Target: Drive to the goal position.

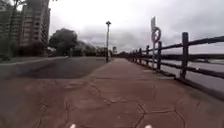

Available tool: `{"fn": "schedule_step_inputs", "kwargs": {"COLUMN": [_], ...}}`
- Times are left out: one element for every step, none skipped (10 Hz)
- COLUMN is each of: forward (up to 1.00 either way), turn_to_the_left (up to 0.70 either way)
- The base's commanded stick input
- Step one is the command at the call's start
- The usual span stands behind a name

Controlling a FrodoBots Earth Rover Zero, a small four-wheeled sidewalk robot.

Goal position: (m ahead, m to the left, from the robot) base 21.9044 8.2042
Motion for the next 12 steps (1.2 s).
{"fn": "schedule_step_inputs", "kwargs": {"forward": [0.84,0.84,0.84,0.84,0.84,0.84,0.84,0.84,0.84,0.84,0.84,0.84], "turn_to_the_left": [-0.33,-0.33,-0.33,-0.09,0.00,0.00,-0.03,-0.26,-0.33,-0.32,-0.17,0.00]}}
